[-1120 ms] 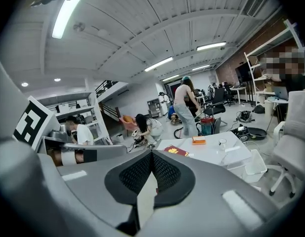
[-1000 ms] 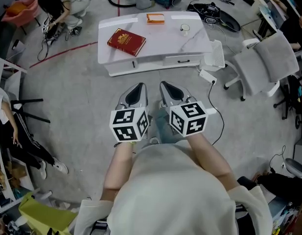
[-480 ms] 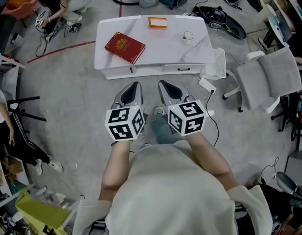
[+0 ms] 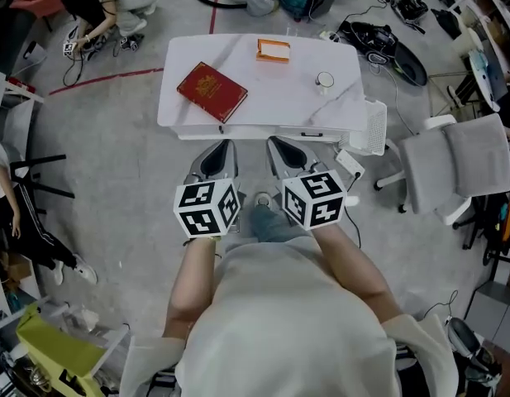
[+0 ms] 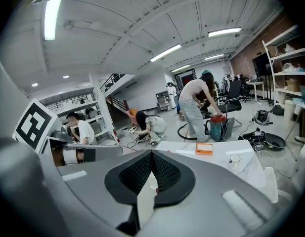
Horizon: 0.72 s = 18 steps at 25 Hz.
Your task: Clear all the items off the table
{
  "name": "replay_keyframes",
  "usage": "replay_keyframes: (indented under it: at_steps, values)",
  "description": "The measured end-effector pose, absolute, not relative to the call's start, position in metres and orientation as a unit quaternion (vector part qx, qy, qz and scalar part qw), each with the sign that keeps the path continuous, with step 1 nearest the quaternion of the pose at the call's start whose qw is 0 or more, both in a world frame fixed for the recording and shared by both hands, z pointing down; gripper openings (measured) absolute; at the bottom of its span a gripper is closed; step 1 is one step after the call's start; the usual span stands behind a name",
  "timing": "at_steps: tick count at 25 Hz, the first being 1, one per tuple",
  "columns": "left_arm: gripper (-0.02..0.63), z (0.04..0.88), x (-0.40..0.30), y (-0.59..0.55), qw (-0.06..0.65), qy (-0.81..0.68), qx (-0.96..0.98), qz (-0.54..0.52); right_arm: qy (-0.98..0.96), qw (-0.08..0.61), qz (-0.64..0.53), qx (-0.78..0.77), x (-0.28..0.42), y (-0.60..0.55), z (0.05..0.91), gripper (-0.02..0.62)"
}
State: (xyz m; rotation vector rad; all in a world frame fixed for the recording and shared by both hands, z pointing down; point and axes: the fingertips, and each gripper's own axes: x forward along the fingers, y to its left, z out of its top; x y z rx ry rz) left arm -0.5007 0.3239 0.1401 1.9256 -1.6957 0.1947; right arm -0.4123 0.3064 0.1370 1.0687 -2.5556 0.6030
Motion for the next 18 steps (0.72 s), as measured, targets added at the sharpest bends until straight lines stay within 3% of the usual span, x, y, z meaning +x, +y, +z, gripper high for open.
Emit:
replay_keyframes:
  at_steps: [18]
  values:
    - [0.009,0.165,-0.521,0.246,0.303,-0.678,0.666,0.075,-0.903,0.182,0.22,0.321,-0.426,0.214,0.165,-0.002]
